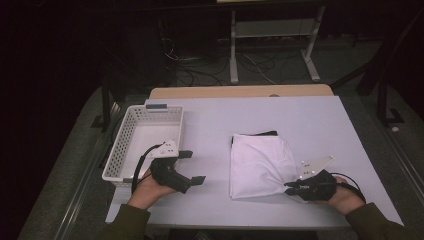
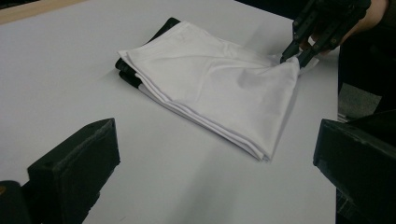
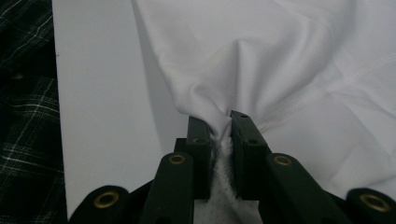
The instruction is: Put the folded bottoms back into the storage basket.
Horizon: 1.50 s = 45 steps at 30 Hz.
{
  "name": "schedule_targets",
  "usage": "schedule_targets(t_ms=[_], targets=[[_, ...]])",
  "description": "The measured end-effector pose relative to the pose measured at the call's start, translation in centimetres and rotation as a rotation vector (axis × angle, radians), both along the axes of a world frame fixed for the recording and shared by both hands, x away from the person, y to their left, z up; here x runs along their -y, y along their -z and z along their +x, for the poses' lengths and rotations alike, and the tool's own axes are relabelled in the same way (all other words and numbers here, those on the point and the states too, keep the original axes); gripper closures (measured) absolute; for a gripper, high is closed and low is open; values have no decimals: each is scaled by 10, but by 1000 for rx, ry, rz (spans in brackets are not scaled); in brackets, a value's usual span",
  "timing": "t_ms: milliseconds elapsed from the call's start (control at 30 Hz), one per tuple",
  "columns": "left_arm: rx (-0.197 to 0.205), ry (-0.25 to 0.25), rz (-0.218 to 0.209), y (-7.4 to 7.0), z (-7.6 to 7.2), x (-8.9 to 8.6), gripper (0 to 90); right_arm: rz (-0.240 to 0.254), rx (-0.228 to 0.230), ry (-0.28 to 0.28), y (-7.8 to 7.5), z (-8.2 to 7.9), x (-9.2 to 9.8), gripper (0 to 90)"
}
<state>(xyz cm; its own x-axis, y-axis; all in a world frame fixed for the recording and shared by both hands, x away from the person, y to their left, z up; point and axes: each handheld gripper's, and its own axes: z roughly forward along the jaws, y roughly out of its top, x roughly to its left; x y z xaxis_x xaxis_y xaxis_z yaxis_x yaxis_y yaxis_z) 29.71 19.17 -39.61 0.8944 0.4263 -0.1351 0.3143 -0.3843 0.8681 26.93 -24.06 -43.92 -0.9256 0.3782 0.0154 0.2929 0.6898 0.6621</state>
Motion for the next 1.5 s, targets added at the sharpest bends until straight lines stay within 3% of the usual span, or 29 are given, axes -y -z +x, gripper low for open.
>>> schedule_targets(t_ms=[267,433,667,767,867,933,1167,1267,1400,1500], targets=[[1,0,2,0,0,0,0,8,-18,1,1,-7,4,770],[0,-1,3,0,0,0,0,21,-25,-3,1,-6,4,704],[0,0,5,0,0,0,0,121,-41,19,-4,-6,10,525],[-3,-1,2,0,0,0,0,194,-51,54,-9,-5,15,423],[-7,-3,0,0,1,0,0,237,-41,88,-13,-5,19,361],[-9,-2,-1,0,1,0,0,242,-39,100,-14,-4,21,338],[-15,-11,-14,-1,1,1,0,235,-6,198,-12,-1,24,130],[-11,-23,-16,-4,2,2,0,206,6,245,-8,1,23,28],[22,-45,-31,-9,2,5,0,202,18,265,-7,3,21,0],[21,-34,-22,-9,1,8,0,225,26,286,-6,6,21,0]])
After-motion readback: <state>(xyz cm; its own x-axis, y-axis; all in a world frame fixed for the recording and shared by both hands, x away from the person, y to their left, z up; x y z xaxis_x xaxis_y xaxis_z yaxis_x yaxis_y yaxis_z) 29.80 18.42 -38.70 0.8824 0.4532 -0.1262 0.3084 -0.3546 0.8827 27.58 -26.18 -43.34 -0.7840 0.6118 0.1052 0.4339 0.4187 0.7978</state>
